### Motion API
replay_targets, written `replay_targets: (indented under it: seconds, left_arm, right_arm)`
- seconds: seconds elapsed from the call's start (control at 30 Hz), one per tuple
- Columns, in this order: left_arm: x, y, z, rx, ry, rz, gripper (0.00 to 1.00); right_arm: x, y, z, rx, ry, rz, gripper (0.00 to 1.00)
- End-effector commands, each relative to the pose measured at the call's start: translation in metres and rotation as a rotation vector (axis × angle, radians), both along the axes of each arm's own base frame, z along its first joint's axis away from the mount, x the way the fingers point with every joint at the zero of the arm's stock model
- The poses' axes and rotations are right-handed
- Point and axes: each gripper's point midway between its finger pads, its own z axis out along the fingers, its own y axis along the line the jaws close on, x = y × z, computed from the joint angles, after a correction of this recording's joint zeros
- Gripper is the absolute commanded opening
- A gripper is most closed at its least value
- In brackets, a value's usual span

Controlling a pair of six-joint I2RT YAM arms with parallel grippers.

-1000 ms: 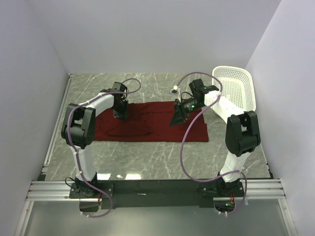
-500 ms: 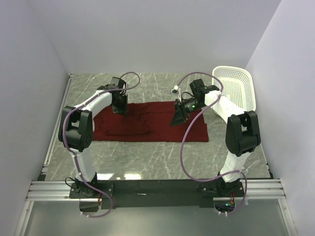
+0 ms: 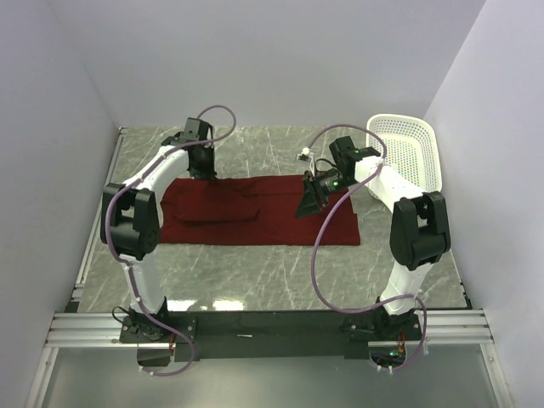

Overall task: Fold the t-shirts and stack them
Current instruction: Fold the tshirt

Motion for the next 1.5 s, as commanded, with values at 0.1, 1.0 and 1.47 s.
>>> replay_targets:
  seconds: [0.1, 1.0, 1.47]
  left_arm:
    - [0.048, 0.014, 0.018, 0.047, -0.101, 0.042, 0.00]
    - [0.092, 0.037, 0.028, 0.122, -0.231, 0.086, 0.00]
    - [0.095, 0.039, 0.017, 0.139, -0.214, 0.085, 0.00]
  right_arm:
    - [0.007, 0.001, 0.016, 0.041, -0.034, 0.007, 0.52]
    - [0.010, -0.003, 0.015, 0.048, -0.022, 0.005, 0.52]
    - [0.009, -0.003, 0.015, 0.049, -0.020, 0.006, 0.52]
